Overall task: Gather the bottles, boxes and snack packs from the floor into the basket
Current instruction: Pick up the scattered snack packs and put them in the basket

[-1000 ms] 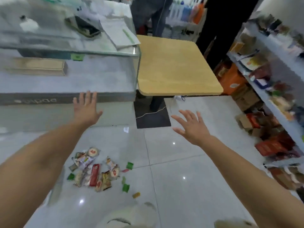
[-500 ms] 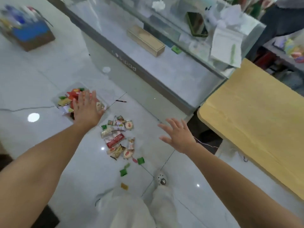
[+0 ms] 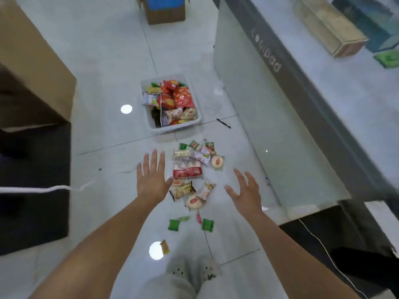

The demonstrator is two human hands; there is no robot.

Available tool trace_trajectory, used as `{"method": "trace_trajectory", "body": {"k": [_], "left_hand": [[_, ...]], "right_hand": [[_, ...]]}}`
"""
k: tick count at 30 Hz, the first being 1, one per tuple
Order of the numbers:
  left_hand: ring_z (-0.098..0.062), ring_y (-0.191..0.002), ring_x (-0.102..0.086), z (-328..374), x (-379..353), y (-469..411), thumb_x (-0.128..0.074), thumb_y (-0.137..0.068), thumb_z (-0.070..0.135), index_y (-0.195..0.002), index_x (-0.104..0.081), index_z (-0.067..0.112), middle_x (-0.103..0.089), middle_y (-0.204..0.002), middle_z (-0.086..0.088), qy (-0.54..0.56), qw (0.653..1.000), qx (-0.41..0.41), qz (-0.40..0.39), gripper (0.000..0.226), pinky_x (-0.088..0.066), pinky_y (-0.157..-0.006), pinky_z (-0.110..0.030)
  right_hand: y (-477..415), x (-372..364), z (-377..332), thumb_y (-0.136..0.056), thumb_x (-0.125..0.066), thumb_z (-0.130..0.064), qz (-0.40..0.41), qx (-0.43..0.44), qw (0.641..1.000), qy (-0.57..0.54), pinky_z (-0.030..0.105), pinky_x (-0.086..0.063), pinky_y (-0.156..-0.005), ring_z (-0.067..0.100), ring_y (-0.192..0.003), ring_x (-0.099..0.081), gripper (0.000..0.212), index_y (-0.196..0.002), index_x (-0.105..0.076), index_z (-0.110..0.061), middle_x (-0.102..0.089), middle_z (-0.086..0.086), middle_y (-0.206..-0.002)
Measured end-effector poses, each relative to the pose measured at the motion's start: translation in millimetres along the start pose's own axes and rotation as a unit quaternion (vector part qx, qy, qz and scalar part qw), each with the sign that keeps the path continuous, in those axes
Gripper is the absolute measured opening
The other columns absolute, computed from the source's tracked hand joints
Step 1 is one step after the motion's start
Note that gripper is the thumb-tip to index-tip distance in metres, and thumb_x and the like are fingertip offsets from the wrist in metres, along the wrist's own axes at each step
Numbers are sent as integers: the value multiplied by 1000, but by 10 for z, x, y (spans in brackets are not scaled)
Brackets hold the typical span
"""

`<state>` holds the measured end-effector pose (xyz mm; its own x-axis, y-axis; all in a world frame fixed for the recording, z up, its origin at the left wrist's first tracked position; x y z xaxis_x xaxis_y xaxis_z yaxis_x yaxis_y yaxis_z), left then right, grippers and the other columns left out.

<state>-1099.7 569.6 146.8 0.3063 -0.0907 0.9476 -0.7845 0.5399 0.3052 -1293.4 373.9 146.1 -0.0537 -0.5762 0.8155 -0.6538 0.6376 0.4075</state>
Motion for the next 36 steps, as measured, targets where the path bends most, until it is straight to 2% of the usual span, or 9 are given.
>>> {"method": "trace_trajectory", "body": {"k": [7, 11, 15, 17, 20, 24, 26, 30, 36], "left_hand": [[-28, -147, 13, -4, -2271, -954, -43, -92, 53, -151, 9, 21, 16, -159, -5, 24, 998, -48, 15, 84, 3, -118, -44], [-31, -139, -23, 73, -3339, -1307, -53, -89, 48, -141, -33, 15, -24, -152, -12, 8, 990, -142, -12, 65, -23, -111, -40], [-26, -109, -53, 121, -3927, -1335, -53, -91, 41, -114, -55, 13, -59, -118, -8, 27, 980, -184, -65, 37, -42, -85, -35], [-26, -111, -53, 135, -4052, -1290, -54, -90, 44, -124, -52, 15, -57, -120, -6, 62, 980, -167, -83, 44, -43, -87, -34], [-26, -120, -48, 205, -4123, -1227, -54, -88, 49, -138, -42, 16, -50, -134, -6, 38, 981, -168, -91, 60, -40, -97, -38], [-27, -128, -42, 266, -4249, -1230, -55, -89, 43, -145, -28, 14, -42, -143, -7, 4, 985, -143, -96, 68, -37, -103, -40], [-28, -130, -37, 301, -4323, -1241, -58, -88, 36, -145, -26, 12, -40, -143, -9, -12, 987, -135, -86, 70, -33, -106, -40], [-29, -130, -31, 218, -4395, -1253, -68, -80, 42, -135, -37, 7, -41, -137, -11, 3, 991, -88, -105, 72, -31, -108, -38], [-29, -119, -49, 254, -3950, -1587, -61, -89, 26, -135, -37, 10, -52, -132, -12, 191, 964, -36, -181, 55, -45, -94, -38]], "right_hand": [[-1418, -1978, 750, -75, -71, -13, 12, 105, 981, 161, 44, -47, -95, 33, -137, -32, 94, -146, -16, -39, -25, 8, -154], [-2009, -3013, 1004, -33, -83, 0, 18, 204, 936, 285, 47, -56, -74, 30, -113, -62, 114, -132, -39, -37, -58, 4, -132], [-2283, -3368, 1080, -19, -89, -11, 46, 299, 872, 384, 45, -56, -76, 28, -94, -70, 84, -98, -71, -30, -71, 2, -106], [-2304, -3300, 1135, -44, -88, -22, 20, 272, 877, 397, 37, -52, -81, 26, -95, -64, 61, -101, -68, -28, -68, 0, -99], [-2281, -3235, 1332, -80, -62, -24, -40, 191, 907, 373, 36, -34, -96, 28, -119, -43, 50, -128, -46, -24, -51, 3, -123], [-2235, -3283, 1324, -65, -78, -23, 11, 178, 918, 355, 38, -45, -80, 30, -97, -57, 42, -103, -62, -14, -58, 9, -103], [-2276, -3381, 1373, -80, -63, -25, -27, 163, 926, 340, 36, -40, -92, 29, -111, -52, 46, -121, -48, -11, -55, 9, -120], [-2259, -3434, 1601, -80, -61, -40, -73, 70, 957, 273, 34, -41, -87, 27, -109, -53, 53, -121, -42, -12, -54, 8, -118], [-2316, -3199, 1720, -77, -70, -28, -106, -36, 989, -97, 36, -54, -60, 28, -69, -59, 36, -88, -37, -19, -60, 13, -92]]}}
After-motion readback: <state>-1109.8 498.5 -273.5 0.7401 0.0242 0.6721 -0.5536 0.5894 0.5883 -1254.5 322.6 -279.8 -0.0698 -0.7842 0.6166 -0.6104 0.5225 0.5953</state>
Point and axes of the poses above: each hand's wrist, its own y-axis away from the middle knuckle, its own x-axis out of the back of the hand, z = x × y, the point moved 6 cm from there along -y, towards the middle knuckle
